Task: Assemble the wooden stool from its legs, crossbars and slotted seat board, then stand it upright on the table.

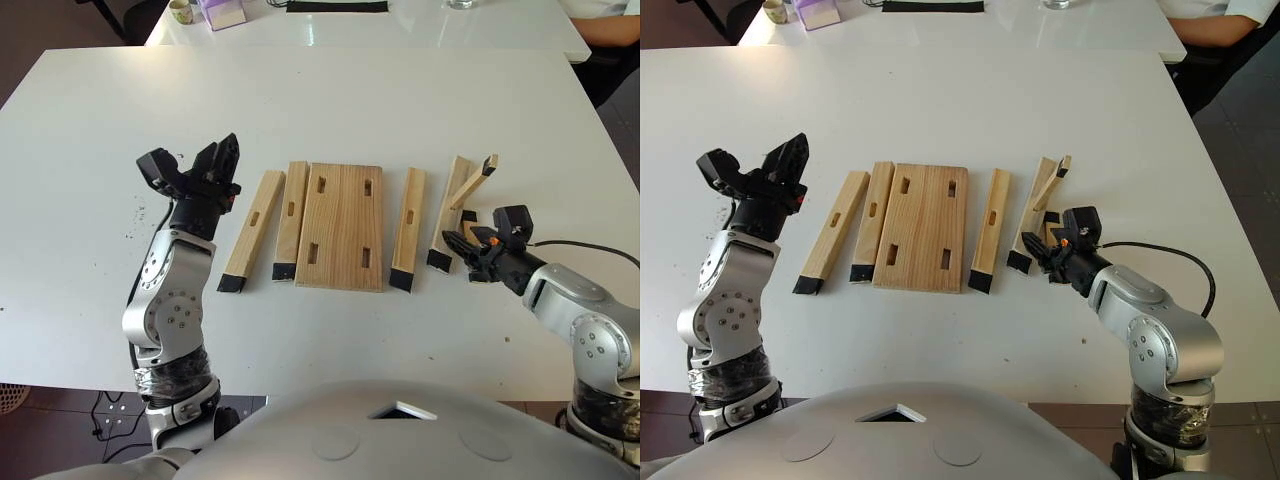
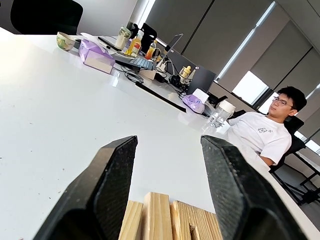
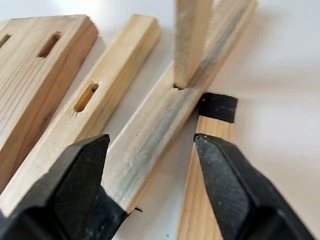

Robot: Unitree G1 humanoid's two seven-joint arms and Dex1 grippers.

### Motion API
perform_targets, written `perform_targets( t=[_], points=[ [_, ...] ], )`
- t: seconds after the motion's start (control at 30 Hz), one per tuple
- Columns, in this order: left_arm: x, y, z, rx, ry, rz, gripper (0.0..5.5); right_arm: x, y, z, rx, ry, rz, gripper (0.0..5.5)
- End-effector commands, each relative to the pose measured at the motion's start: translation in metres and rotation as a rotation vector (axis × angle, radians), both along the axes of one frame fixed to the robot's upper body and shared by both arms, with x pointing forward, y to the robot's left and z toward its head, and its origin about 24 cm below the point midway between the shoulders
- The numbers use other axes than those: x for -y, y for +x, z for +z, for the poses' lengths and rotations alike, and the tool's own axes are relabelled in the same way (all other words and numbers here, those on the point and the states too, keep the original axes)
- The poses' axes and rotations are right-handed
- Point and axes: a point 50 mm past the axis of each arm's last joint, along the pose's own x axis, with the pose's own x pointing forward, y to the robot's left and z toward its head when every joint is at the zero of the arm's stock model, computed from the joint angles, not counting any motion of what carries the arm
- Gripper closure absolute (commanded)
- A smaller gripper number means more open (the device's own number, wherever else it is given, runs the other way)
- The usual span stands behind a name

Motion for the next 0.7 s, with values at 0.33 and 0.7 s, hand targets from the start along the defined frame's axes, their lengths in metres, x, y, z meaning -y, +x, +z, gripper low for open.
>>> perform_targets(
  t=[0.33,0.7],
  points=[
    [0.008,0.008,0.001,0.002,-0.014,-0.035,3.14,-0.01,0.012,-0.012,-0.069,-0.008,-0.102,2.37],
    [0.014,0.012,0.0,0.007,-0.02,-0.053,3.14,-0.022,0.026,-0.014,-0.083,-0.014,-0.108,2.37]
  ],
)
